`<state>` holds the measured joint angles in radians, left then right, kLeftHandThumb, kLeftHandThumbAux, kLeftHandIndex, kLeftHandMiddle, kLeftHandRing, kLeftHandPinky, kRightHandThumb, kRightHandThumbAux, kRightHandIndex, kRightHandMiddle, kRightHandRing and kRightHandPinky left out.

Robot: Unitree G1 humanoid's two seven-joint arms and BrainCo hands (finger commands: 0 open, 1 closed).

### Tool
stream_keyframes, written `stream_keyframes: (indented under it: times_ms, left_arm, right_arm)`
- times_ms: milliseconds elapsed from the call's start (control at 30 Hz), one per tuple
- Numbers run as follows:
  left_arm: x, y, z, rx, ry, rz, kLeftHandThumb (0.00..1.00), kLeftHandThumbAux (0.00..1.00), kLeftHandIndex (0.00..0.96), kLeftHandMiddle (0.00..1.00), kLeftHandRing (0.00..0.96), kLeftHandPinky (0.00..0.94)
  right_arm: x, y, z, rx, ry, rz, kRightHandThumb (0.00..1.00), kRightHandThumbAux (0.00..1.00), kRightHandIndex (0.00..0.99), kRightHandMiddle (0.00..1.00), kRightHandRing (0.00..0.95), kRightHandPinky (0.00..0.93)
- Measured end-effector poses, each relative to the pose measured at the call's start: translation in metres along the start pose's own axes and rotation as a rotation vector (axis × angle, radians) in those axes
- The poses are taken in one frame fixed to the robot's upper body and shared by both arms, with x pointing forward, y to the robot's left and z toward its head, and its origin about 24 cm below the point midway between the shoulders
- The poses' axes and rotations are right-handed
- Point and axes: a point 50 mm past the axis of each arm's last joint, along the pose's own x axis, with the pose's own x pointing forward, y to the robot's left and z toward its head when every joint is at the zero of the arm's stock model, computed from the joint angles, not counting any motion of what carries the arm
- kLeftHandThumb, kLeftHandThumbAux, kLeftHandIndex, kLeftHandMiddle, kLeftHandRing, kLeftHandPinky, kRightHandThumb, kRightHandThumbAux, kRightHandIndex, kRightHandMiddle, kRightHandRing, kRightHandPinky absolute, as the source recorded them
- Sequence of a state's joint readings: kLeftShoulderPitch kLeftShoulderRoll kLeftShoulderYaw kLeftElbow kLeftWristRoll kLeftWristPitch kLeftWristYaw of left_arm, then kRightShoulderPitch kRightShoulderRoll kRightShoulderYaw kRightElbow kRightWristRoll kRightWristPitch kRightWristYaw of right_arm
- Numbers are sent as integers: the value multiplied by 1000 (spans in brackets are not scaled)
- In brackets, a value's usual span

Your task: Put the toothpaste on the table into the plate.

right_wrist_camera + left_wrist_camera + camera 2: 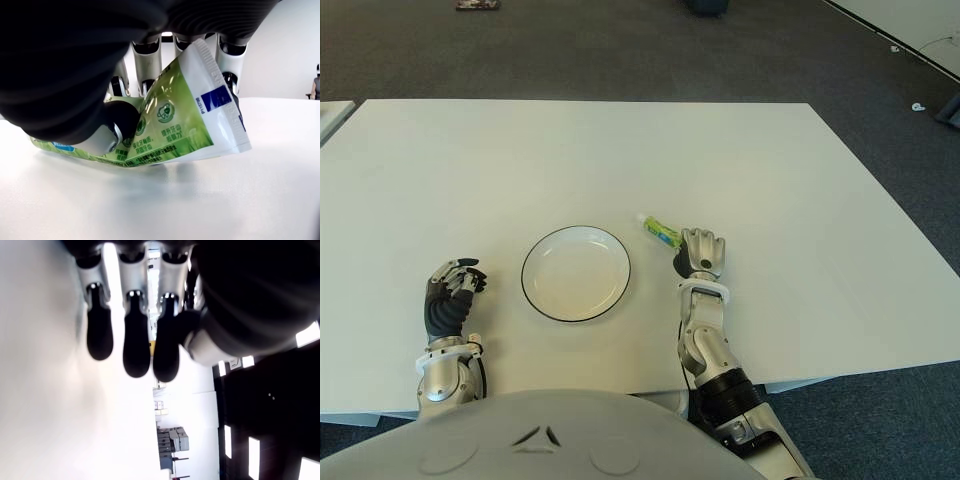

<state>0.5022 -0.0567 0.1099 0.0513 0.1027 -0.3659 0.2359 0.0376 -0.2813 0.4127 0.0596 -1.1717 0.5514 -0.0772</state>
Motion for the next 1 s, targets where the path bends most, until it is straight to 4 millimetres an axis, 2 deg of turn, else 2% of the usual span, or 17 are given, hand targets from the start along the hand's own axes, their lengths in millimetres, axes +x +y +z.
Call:
stream_keyframes:
  times_ms: [633, 1000]
  left_arm:
    - [0, 1, -1, -12, -6, 2, 707, 716, 431, 591, 598, 578]
    - [2, 2, -1, -12, -16, 5, 706, 716, 430, 564, 573, 541]
  right_arm:
    - [5, 2, -6, 82, -7, -49, 725, 708, 442, 781, 795, 834]
    - [6, -1, -8, 176, -5, -93, 721, 710, 441, 774, 789, 823]
